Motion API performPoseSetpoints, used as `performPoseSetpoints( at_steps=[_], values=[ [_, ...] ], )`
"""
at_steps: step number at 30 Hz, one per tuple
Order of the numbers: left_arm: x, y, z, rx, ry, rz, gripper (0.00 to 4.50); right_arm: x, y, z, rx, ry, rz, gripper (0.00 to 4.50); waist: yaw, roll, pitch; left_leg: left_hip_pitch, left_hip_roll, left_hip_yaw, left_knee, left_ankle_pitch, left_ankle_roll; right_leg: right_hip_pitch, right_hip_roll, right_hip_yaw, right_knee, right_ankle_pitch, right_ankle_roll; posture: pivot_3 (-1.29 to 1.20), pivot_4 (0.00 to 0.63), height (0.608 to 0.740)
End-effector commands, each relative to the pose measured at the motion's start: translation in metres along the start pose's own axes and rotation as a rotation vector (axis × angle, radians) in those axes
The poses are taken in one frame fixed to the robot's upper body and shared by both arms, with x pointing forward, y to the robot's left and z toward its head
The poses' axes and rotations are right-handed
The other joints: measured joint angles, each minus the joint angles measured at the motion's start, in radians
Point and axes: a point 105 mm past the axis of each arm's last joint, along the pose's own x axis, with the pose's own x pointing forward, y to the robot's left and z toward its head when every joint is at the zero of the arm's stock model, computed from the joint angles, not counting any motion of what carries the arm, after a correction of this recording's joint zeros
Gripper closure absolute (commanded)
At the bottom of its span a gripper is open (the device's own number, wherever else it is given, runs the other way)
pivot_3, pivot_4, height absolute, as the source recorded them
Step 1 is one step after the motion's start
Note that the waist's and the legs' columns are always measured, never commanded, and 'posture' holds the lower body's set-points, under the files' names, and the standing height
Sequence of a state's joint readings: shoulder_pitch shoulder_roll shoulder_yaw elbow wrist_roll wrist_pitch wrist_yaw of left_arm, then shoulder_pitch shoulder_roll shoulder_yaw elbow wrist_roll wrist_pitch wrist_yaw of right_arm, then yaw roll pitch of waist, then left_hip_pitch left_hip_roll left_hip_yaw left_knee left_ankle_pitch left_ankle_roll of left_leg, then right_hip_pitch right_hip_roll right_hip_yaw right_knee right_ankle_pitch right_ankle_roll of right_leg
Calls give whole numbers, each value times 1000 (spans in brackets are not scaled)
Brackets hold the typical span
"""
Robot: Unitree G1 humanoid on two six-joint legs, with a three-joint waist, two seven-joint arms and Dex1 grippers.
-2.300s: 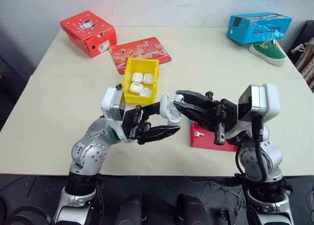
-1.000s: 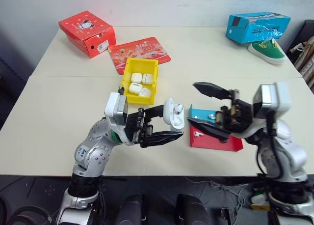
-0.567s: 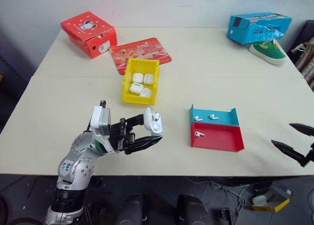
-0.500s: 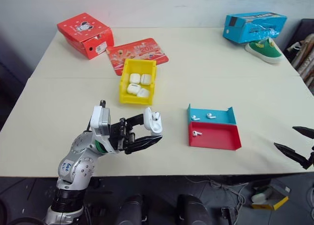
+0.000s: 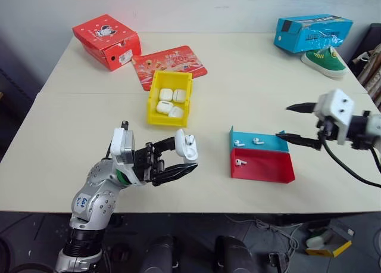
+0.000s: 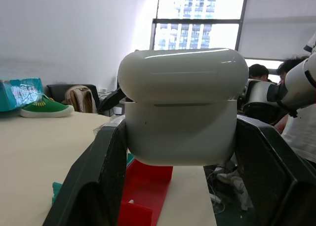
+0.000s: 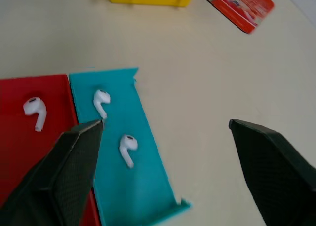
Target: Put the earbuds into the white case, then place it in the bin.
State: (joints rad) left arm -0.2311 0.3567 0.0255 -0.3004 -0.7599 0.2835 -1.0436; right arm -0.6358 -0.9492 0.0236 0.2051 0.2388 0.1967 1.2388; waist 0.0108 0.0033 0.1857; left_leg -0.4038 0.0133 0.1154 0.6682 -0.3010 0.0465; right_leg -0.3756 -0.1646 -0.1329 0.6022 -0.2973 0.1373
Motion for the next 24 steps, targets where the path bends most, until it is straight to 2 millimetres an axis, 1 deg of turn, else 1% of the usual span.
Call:
performPoseSetpoints(
  at_steps=[1,4,7,10,16,24],
  values=[
    [6,-4,5,34,-18,-19,1722,17,-10,1,-23,62,44,1869,-2,0,0,-1,0,0,0,0,0,0,0,0,-1,0,1,0,150,740],
    [7,-4,6,36,-21,-16,1722,29,-12,-1,-18,113,98,1869,-5,0,0,-1,-1,-1,0,0,1,0,0,-1,0,0,1,0,150,740],
    [6,-5,5,38,-19,-9,1722,43,-8,-13,-71,217,185,1869,-11,0,0,-1,-1,-1,-1,0,1,0,0,-2,-1,0,1,0,150,740],
    [6,-6,6,42,-21,3,1722,51,-10,-21,-70,269,210,1869,-16,0,0,-1,-1,0,-1,0,1,0,1,-2,-1,0,1,0,150,740],
    [5,-9,5,41,-18,19,1722,58,-11,-31,-72,328,241,1869,-16,0,0,-1,0,0,-1,1,0,0,1,-2,0,0,1,0,150,740],
    [4,-8,6,45,-12,26,1722,60,-8,-41,-80,360,274,1869,-17,0,0,-1,0,0,0,1,0,0,2,-1,0,0,1,0,150,740]
  ],
)
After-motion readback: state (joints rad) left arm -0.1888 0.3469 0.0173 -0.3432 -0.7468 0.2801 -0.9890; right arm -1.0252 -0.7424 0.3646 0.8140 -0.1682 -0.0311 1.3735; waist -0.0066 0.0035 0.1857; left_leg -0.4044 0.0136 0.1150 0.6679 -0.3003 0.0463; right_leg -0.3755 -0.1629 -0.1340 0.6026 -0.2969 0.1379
